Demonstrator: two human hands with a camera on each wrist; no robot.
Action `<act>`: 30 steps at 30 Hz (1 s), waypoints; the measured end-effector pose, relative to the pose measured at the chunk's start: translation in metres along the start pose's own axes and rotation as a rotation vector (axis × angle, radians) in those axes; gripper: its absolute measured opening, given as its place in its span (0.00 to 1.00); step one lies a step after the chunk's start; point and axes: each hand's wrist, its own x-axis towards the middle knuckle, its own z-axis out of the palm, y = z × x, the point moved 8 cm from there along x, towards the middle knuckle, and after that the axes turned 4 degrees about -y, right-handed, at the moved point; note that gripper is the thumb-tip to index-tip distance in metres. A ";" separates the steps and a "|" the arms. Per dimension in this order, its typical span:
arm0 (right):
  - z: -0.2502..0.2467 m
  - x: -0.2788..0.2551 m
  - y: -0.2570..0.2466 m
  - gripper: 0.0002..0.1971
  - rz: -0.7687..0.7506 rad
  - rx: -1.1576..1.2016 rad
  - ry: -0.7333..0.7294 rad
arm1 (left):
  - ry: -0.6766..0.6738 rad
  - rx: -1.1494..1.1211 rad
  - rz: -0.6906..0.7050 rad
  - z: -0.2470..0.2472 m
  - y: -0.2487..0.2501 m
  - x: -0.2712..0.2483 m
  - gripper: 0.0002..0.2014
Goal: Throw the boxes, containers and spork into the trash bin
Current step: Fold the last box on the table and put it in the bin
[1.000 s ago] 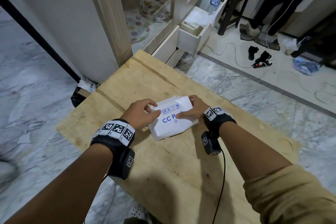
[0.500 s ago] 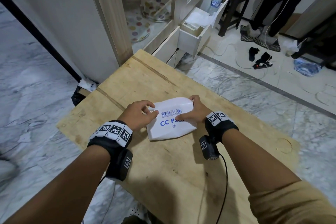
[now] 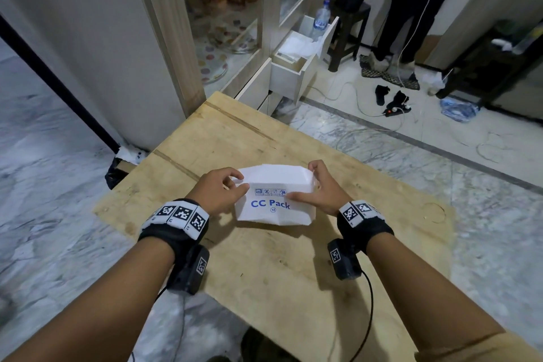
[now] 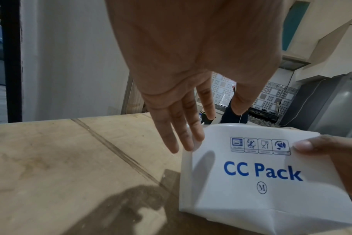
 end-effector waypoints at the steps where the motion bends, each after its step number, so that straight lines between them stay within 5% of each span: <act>1: 0.005 -0.009 -0.002 0.34 -0.002 0.012 0.005 | -0.008 -0.007 0.004 0.000 -0.002 -0.004 0.09; 9: 0.045 -0.050 0.011 0.30 0.070 -0.150 0.073 | -0.077 -0.013 0.029 0.011 -0.018 -0.035 0.12; 14: 0.043 -0.064 0.012 0.32 0.090 -0.094 0.226 | -0.141 0.090 0.021 0.015 -0.024 -0.040 0.26; 19: 0.028 -0.068 0.013 0.34 0.119 -0.111 0.307 | -0.152 0.086 0.010 0.019 -0.022 -0.036 0.27; 30: 0.018 -0.055 0.054 0.40 0.370 -0.084 0.111 | -0.189 0.005 -0.014 0.035 -0.018 -0.019 0.23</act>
